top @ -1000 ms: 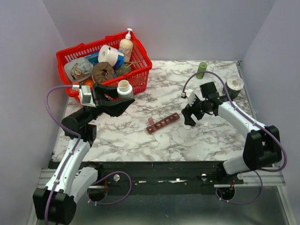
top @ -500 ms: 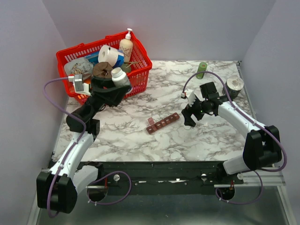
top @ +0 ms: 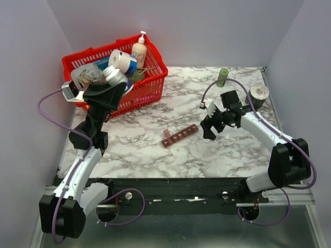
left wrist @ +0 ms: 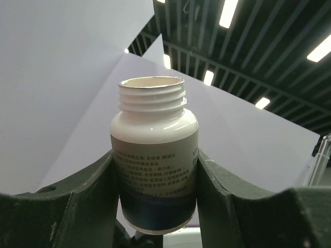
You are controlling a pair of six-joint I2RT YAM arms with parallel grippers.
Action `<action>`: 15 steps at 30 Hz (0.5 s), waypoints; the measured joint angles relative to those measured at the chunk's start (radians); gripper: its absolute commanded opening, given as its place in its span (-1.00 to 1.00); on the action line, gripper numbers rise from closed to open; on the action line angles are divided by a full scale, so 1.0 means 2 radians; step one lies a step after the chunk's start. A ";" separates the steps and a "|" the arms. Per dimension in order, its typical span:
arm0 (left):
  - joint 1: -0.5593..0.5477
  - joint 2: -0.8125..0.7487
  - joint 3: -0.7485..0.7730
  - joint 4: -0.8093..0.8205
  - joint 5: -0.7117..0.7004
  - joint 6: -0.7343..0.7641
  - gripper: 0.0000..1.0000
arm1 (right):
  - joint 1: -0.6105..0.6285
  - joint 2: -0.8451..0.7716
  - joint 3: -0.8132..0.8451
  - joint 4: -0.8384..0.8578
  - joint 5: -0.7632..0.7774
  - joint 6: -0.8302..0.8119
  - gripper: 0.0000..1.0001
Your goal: Sort the pills into containers
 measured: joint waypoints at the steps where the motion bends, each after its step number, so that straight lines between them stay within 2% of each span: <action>1: 0.000 0.001 0.001 0.000 0.009 0.001 -1.00 | 0.000 0.000 0.000 -0.001 0.000 0.000 0.99; 5: 0.005 0.026 0.017 0.001 0.074 -0.002 -1.00 | 0.000 0.000 0.000 -0.002 -0.002 0.000 0.99; 8: 0.005 0.033 0.057 -0.041 0.173 0.075 -1.00 | 0.000 0.000 0.000 -0.002 -0.002 0.000 0.99; 10: -0.015 -0.001 0.126 -0.254 0.211 0.247 -1.00 | 0.000 0.000 0.000 -0.002 -0.002 0.000 0.99; 12: -0.071 -0.021 0.208 -0.453 0.186 0.457 -1.00 | 0.000 0.000 0.000 -0.002 -0.002 0.000 0.99; 14: -0.121 -0.043 0.249 -0.591 0.152 0.633 -1.00 | 0.000 0.000 0.000 -0.002 -0.002 0.000 0.99; 15: -0.131 -0.058 0.245 -0.631 0.138 0.699 -1.00 | 0.000 0.000 0.000 -0.002 -0.002 0.000 0.99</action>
